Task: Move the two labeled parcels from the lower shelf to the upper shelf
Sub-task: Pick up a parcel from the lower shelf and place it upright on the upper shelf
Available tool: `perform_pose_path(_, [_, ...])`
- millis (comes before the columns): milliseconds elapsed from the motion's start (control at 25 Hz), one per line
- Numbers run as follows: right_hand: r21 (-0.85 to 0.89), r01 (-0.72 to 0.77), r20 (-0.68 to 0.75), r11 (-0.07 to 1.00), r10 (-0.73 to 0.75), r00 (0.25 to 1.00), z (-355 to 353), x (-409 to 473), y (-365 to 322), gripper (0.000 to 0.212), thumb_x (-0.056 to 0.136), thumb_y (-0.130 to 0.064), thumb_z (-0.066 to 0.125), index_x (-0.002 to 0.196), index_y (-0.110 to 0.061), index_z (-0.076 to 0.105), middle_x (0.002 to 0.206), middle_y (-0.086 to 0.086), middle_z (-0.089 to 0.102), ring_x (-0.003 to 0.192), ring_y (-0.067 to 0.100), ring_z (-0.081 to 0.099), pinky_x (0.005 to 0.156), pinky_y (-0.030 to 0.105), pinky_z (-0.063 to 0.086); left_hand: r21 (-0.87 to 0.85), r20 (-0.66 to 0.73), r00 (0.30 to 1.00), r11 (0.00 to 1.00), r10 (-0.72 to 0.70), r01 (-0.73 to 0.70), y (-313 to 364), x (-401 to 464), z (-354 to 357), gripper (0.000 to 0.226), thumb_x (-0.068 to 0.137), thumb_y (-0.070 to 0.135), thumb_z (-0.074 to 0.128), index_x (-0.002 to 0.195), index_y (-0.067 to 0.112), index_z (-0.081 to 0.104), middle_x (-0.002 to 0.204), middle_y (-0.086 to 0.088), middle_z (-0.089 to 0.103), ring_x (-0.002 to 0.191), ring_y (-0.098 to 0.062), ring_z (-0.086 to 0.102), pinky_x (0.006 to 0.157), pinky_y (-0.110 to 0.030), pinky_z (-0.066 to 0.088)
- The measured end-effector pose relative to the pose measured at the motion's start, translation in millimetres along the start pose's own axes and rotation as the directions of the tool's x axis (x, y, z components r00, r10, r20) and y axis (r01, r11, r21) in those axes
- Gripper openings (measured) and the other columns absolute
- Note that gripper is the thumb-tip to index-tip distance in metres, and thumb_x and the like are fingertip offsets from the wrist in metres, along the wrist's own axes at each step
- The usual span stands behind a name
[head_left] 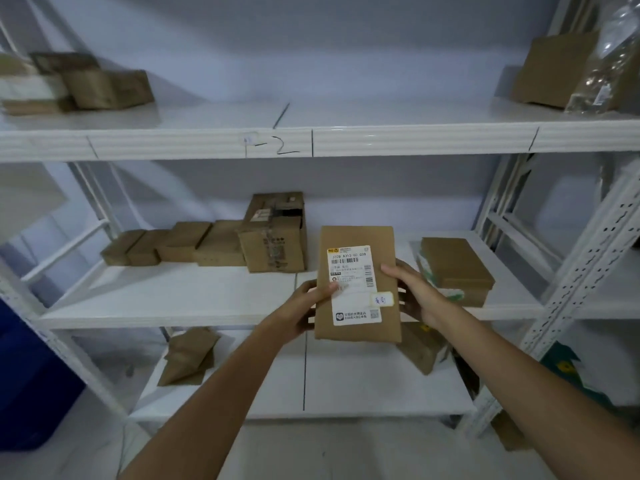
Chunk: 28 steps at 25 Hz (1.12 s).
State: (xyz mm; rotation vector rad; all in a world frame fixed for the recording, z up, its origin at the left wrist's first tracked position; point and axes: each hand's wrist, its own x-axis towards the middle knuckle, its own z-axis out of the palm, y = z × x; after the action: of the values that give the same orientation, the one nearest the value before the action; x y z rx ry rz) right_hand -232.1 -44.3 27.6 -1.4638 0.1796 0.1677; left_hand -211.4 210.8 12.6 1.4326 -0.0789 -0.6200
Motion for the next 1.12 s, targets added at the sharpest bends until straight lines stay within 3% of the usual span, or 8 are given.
perform_pose_path(120, [-0.011,0.016,0.027,1.000,-0.015,1.000,54.2,-31.3,-25.0,0.051,0.067,-0.049,0.081,0.115,-0.036,0.069,0.104,0.000,0.079,0.083,0.012,0.077,0.064,0.026,0.059,0.025,-0.038,0.998,0.999,0.042,-0.041,25.4,-60.8,-28.2,0.082,0.072,0.053,0.080,0.142,0.022,0.050,0.128,-0.006,0.073,0.117,-0.028,0.071,0.093,-0.044,0.059])
perform_pose_path(280, [-0.042,0.110,0.086,0.993,-0.107,0.991,108.1,-48.9,-89.8,0.048,0.061,-0.051,0.082,0.105,-0.034,0.071,0.087,-0.005,0.080,0.073,0.009,0.076,0.059,0.025,0.058,0.091,-0.030,0.984,0.981,0.177,-0.173,91.7,-113.7,-59.7,0.085,0.063,0.054,0.082,0.137,0.022,0.056,0.124,-0.007,0.076,0.116,-0.030,0.071,0.102,-0.050,0.054])
perform_pose_path(480, [-0.046,0.302,0.120,0.952,-0.295,0.948,154.8,-42.5,-198.2,0.033,0.072,-0.047,0.074,0.100,-0.031,0.070,0.075,-0.007,0.077,0.066,0.009,0.074,0.058,0.021,0.058,0.201,-0.020,0.930,0.912,0.368,-0.357,201.5,-133.1,-90.1,0.078,0.065,0.056,0.081,0.131,0.017,0.065,0.134,-0.019,0.068,0.130,-0.046,0.058,0.117,-0.058,0.036])
perform_pose_path(680, [-0.091,0.444,0.113,0.891,-0.434,0.894,181.0,-10.6,-292.4,0.042,0.075,-0.050,0.075,0.110,-0.029,0.069,0.080,-0.004,0.079,0.074,0.015,0.076,0.067,0.027,0.060,0.249,0.059,0.872,0.838,0.486,-0.485,303.6,-111.2,-111.0,0.081,0.070,0.054,0.073,0.141,0.016,0.059,0.139,-0.010,0.067,0.133,-0.034,0.060,0.115,-0.056,0.041])
perform_pose_path(840, [-0.119,0.502,0.122,0.857,-0.489,0.864,197.5,29.4,-343.0,0.055,0.064,-0.049,0.079,0.114,-0.028,0.066,0.084,-0.003,0.077,0.074,0.015,0.075,0.068,0.028,0.060,0.257,0.063,0.834,0.799,0.548,-0.544,356.3,-75.2,-133.5,0.089,0.068,0.050,0.075,0.147,0.015,0.052,0.147,-0.012,0.060,0.138,-0.036,0.054,0.116,-0.057,0.039])
perform_pose_path(960, [-0.108,0.538,0.134,0.836,-0.524,0.841,205.5,64.8,-358.8,0.060,0.059,-0.046,0.081,0.116,-0.035,0.064,0.087,-0.007,0.074,0.075,0.012,0.073,0.072,0.030,0.060,0.226,0.054,0.807,0.780,0.588,-0.584,377.5,-47.6,-154.6,0.113,0.055,0.045,0.090,0.152,0.014,0.041,0.150,-0.014,0.056,0.140,-0.038,0.051,0.117,-0.058,0.036])
perform_pose_path(1040, [-0.102,0.550,0.145,0.829,-0.535,0.832,211.0,86.7,-362.6,0.074,0.060,-0.042,0.081,0.130,-0.037,0.058,0.080,-0.014,0.075,0.072,0.007,0.073,0.069,0.028,0.059,0.209,0.067,0.799,0.774,0.598,-0.597,386.8,-31.4,-169.4,0.134,0.040,0.045,0.099,0.155,0.013,0.036,0.150,-0.016,0.055,0.140,-0.040,0.050,0.118,-0.057,0.035])
perform_pose_path(1120, [-0.088,0.558,0.147,0.825,-0.544,0.826,214.6,105.1,-363.7,0.087,0.060,-0.038,0.081,0.141,-0.038,0.050,0.084,-0.017,0.076,0.077,0.005,0.073,0.068,0.028,0.058,0.206,0.077,0.797,0.773,0.598,-0.600,393.3,-18.8,-182.4,0.139,0.038,0.039,0.101,0.156,0.015,0.032,0.148,-0.016,0.057,0.138,-0.038,0.053,0.117,-0.057,0.037])
